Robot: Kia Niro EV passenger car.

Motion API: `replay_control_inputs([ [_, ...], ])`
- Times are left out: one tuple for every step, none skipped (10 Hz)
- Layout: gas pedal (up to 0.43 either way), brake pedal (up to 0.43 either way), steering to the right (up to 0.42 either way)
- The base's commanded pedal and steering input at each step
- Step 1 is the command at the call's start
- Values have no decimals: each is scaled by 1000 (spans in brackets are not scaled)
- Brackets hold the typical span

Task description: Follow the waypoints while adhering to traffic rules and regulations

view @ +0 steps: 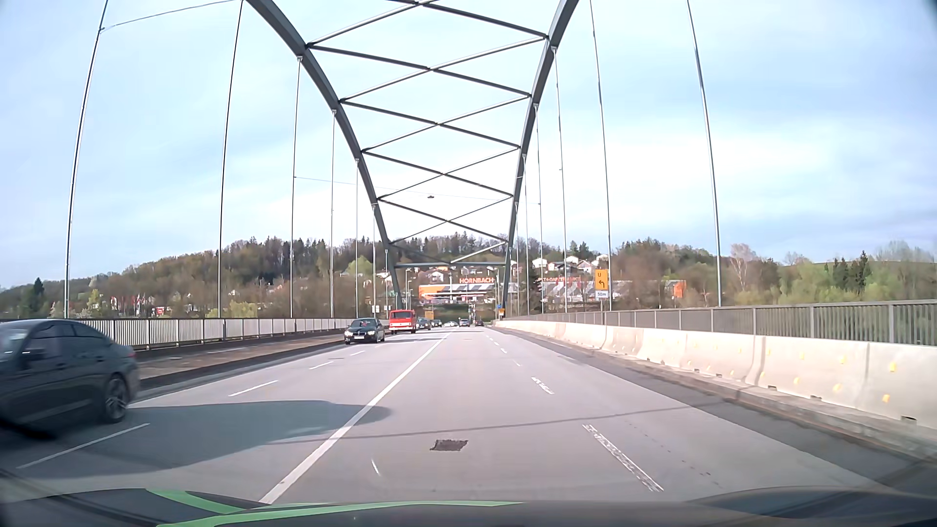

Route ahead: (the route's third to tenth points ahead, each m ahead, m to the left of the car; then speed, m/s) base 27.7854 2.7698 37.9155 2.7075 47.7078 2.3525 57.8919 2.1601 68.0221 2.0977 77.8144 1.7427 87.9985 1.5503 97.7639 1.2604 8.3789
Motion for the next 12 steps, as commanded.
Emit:
replay_control_inputs([
  [87,0,0],
  [87,0,0],
  [87,0,0],
  [87,0,0],
  [87,0,0],
  [87,0,0],
  [87,0,0],
  [87,0,0],
  [87,0,0],
  [98,0,-1],
  [98,0,-1],
  [98,0,0],
])
